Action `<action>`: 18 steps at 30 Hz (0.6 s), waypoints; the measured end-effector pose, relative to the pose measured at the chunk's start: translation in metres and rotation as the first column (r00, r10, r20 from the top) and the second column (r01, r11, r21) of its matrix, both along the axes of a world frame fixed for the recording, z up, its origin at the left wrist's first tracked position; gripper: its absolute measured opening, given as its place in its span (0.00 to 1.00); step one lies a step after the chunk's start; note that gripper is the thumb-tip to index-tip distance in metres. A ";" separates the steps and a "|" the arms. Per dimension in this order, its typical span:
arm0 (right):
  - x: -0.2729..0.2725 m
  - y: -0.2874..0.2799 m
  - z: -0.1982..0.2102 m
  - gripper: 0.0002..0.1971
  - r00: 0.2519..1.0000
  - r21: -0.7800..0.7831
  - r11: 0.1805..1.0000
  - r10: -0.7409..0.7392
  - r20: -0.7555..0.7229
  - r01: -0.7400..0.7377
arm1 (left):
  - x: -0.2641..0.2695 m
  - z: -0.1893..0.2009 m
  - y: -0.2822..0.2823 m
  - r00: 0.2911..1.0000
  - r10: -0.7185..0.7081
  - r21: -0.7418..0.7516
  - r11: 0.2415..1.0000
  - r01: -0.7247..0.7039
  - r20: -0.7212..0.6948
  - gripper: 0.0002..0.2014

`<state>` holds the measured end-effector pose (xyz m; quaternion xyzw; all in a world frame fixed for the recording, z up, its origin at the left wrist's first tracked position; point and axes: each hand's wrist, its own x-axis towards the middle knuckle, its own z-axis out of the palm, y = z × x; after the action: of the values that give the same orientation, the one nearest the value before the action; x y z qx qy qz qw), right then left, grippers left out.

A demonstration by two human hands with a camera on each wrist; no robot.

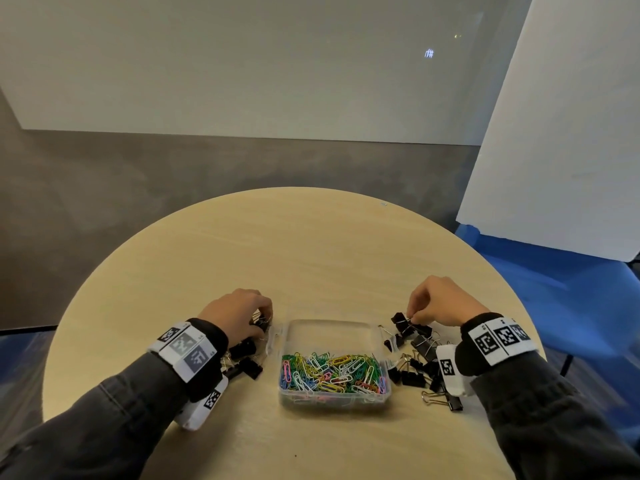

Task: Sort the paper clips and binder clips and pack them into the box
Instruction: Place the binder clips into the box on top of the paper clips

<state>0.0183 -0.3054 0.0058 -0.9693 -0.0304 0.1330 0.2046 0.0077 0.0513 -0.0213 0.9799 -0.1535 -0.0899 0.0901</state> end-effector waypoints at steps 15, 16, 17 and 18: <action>-0.020 0.038 0.029 0.01 0.964 0.253 0.959 0.059 0.258 -0.126 | -0.019 0.031 -0.019 0.964 0.007 -0.292 0.954 0.073 0.265 0.16; -0.023 0.046 0.029 0.01 0.963 0.265 0.951 0.093 0.255 -0.162 | -0.022 0.032 -0.025 0.975 -0.047 -0.348 0.929 0.122 0.216 0.17; -0.025 0.053 0.028 0.01 0.960 0.264 0.945 0.125 0.249 -0.191 | -0.025 0.033 -0.031 0.980 -0.098 -0.385 0.909 0.158 0.172 0.17; -0.026 0.060 0.026 0.00 0.958 0.255 0.943 0.149 0.245 -0.212 | -0.027 0.032 -0.035 0.980 -0.135 -0.397 0.899 0.184 0.149 0.16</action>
<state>-0.0082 -0.2456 0.0320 -0.9326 -0.1605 0.0364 0.3211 -0.0191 0.0163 0.0111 0.9271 -0.2536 -0.0049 0.2759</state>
